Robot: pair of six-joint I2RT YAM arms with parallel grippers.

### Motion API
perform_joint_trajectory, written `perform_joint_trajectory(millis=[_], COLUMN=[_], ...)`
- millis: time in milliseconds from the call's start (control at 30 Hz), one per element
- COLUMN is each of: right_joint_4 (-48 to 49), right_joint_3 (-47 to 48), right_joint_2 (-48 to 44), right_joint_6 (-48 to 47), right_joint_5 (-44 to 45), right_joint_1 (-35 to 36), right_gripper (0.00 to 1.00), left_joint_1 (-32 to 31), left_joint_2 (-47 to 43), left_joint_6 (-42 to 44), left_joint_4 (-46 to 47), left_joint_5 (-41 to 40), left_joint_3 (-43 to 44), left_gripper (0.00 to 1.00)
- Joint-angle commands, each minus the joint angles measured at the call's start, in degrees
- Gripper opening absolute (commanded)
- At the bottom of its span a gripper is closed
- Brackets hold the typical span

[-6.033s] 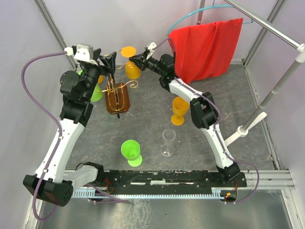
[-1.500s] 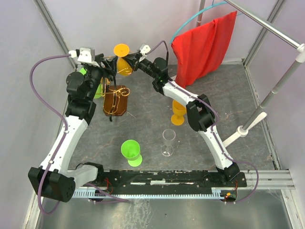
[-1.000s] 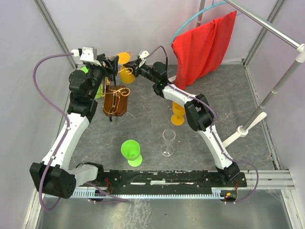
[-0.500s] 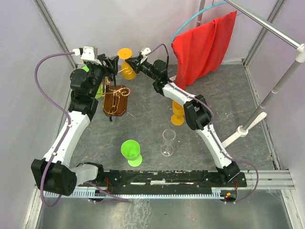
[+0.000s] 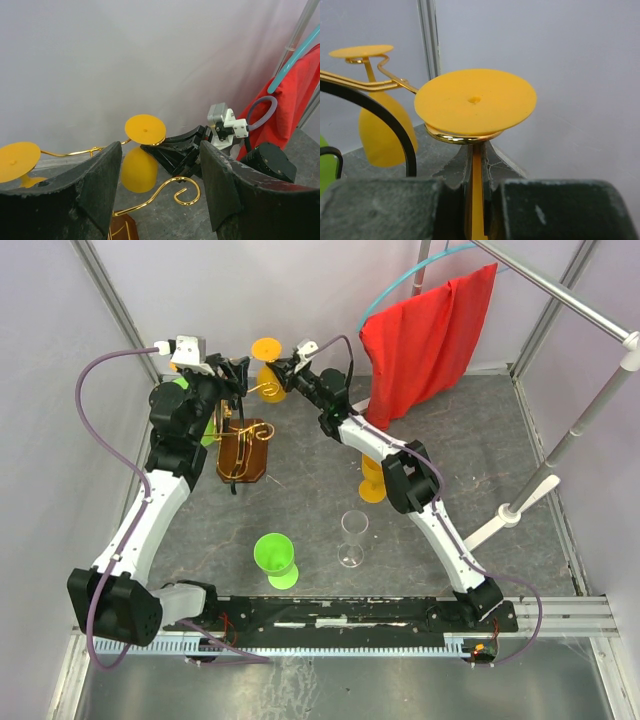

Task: Place the wine glass upside down on the wine glass rack
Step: Turn the wine glass upside down at the wine rack.

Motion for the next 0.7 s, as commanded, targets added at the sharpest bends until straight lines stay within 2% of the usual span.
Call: perform_joint_trajectory(millis=[0,233,667], right_joint_4=[4.8,9.8,12.2], right_joint_3=[-6.0,-20.2,-26.0], right_joint_2=[-5.2,-13.0,-17.4], right_joint_6=[0.3,-0.4,-1.6], right_joint_5=[3.3,3.5,-3.4], right_joint_1=[-1.1,-2.1,-0.6], right_gripper=[0.01,0.01,0.01], left_joint_1=[0.3,0.4,0.4], left_joint_2=[-0.6,-0.4,-1.5], left_joint_6=[-2.2,-2.9,-2.7], left_joint_4=[3.0,3.8,4.5], left_joint_5=[1.1,1.7,1.9], left_joint_3=[1.9,1.7,0.0], left_gripper=[0.70,0.70,0.70])
